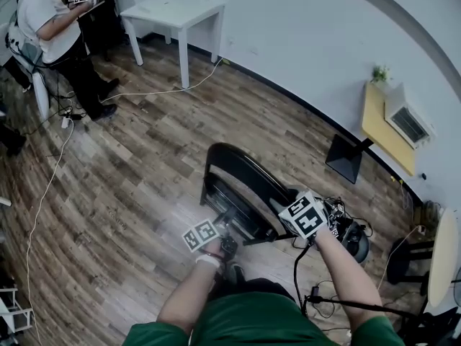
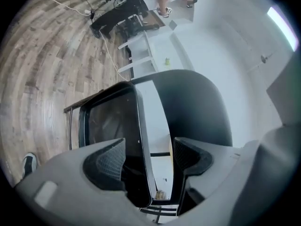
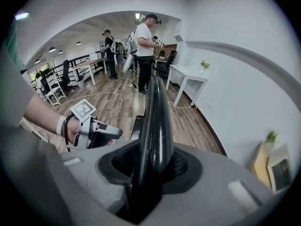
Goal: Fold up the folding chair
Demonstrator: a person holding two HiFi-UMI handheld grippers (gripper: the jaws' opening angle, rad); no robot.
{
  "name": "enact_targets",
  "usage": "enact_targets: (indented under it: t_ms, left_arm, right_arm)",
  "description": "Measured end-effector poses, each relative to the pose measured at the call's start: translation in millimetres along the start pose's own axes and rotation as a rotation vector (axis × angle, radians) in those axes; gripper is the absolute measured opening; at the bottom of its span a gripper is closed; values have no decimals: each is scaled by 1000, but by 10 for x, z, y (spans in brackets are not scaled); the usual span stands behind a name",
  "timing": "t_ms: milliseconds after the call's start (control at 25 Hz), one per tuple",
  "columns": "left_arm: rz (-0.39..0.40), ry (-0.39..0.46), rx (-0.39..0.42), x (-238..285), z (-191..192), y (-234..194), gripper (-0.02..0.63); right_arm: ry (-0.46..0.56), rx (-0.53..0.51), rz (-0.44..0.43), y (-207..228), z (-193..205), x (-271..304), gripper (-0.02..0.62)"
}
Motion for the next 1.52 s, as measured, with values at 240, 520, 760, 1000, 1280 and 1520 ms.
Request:
enact_targets:
  t_ms: [240, 520, 760, 1000, 1280, 1520]
  left_arm:
    - [77, 42, 136, -536, -444, 254, 327]
    - [169, 79, 345, -931, -678, 858, 327]
    - [168, 116, 611, -1154, -666, 1414, 319]
    - [145, 177, 667, -1255, -578, 1719, 307]
    - [108, 197, 645, -1232, -428, 1761, 296]
    - [91, 216, 622, -1234, -402, 1666, 287]
  right_arm:
    - [2, -9, 12, 22, 20, 29, 138]
    - [12, -23, 28, 7, 20, 44, 146]
    - [18, -6, -3, 16, 51, 11, 150]
    - [27, 54, -92, 92, 87, -40, 150]
    - [-17, -58, -119, 171, 106, -79, 146]
    - [-14, -53, -176, 99, 94, -23, 140]
Point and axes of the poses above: the fingertips, and each gripper's own axes: x forward along the fingers, y to its right, z out of its underside, the point moved 7 cm from there along -x, backward along the fingers, and after that the axes turned 8 degrees about x, right-handed, at the moved point
